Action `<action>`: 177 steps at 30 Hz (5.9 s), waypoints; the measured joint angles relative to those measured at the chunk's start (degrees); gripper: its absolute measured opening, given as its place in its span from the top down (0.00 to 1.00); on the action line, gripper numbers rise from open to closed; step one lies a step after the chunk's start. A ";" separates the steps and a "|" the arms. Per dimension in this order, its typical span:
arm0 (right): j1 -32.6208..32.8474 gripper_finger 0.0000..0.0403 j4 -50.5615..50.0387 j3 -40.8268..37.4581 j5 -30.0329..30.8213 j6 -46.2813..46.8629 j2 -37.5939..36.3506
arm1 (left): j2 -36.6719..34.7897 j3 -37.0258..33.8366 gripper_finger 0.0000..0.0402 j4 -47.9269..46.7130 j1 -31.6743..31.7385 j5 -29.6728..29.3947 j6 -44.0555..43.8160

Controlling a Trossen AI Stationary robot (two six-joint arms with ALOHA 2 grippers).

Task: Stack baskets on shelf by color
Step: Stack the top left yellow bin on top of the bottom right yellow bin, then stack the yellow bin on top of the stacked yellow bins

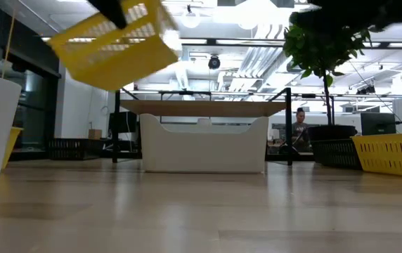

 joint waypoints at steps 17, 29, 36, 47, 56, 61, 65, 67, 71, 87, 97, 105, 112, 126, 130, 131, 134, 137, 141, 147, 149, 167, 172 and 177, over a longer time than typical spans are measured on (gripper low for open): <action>1.21 0.48 -29.03 29.81 1.22 -16.94 25.77 | 13.56 9.63 1.00 3.18 4.76 12.98 29.46; 2.85 0.48 -40.26 43.19 1.18 -20.04 38.77 | 13.95 9.65 1.00 3.95 3.54 10.67 30.71; 3.74 0.48 -42.84 46.52 2.82 -20.28 41.51 | 13.95 9.65 1.00 6.10 3.54 10.64 30.81; 3.81 0.92 -45.67 46.43 1.48 -19.95 41.48 | 13.93 9.63 0.98 8.06 3.27 9.08 29.87; 3.72 0.99 -46.08 46.35 2.79 -19.44 41.05 | 13.84 13.29 0.77 7.53 3.16 9.00 26.02; 3.68 0.99 -48.41 46.35 4.91 -18.62 38.88 | 13.84 20.10 0.61 1.80 1.75 8.40 24.49; 4.21 1.00 -54.95 46.35 6.60 -14.10 35.70 | 13.76 25.55 0.53 -5.47 0.02 8.13 19.63; 4.97 1.00 -59.77 46.35 8.59 -10.41 34.17 | 13.10 26.58 0.51 -9.05 -0.91 8.02 15.77; 7.92 1.00 -71.91 46.35 12.95 0.65 31.50 | 10.32 24.56 0.52 -9.85 -3.30 7.76 10.11; 27.46 1.00 -102.24 46.35 19.77 53.48 30.51 | -9.62 -12.42 0.62 32.54 -14.71 -6.19 10.12; 26.52 1.00 -107.94 46.35 22.72 99.79 30.51 | -12.40 -25.43 0.62 48.44 -16.12 -24.84 9.59; 20.92 1.00 -107.50 46.35 20.38 103.83 30.59 | -11.86 -25.47 0.62 48.14 -15.73 -24.72 8.59; 18.65 1.00 -107.22 46.36 21.10 105.36 34.65 | -11.88 -25.46 0.62 44.93 -17.51 -24.53 7.95; 22.93 1.00 -113.68 46.35 18.51 115.26 38.01 | -11.87 -25.45 0.62 44.56 -18.19 -24.73 5.44; 22.58 1.00 -114.24 46.35 18.26 115.42 38.01 | -11.88 -25.45 0.62 44.80 -18.19 -24.75 4.94; 22.14 1.00 -114.27 46.35 18.27 115.22 38.01 | -11.86 -25.45 0.62 44.90 -18.19 -24.74 4.88; 20.77 1.00 -111.32 44.03 17.15 114.07 37.92 | -11.86 -25.45 0.62 44.91 -18.19 -24.72 3.34; 19.75 1.00 -106.07 39.45 14.71 113.18 37.94 | -11.86 -25.45 0.62 44.86 -18.19 -24.64 2.14; 19.00 1.00 -101.91 34.62 16.27 114.52 37.19 | -11.86 -25.45 0.62 44.87 -18.19 -24.33 2.14; 19.00 1.00 -95.18 30.84 17.11 114.75 36.48 | -11.86 -25.45 0.62 44.96 -18.11 -24.33 2.42; 19.00 1.00 -93.04 30.07 17.16 114.82 36.48 | -11.86 -25.45 0.62 45.15 -18.10 -24.33 2.62; 19.00 0.99 -90.46 29.85 16.89 110.68 36.48 | -11.86 -25.45 0.62 45.26 -18.10 -24.31 2.60; 19.00 0.88 -90.75 29.85 16.60 107.95 36.31 | -11.86 -25.45 0.62 45.28 -18.10 -24.32 2.60; 19.00 0.68 -92.11 29.99 16.03 104.60 34.54 | -11.86 -25.45 0.62 45.28 -18.10 -24.32 2.60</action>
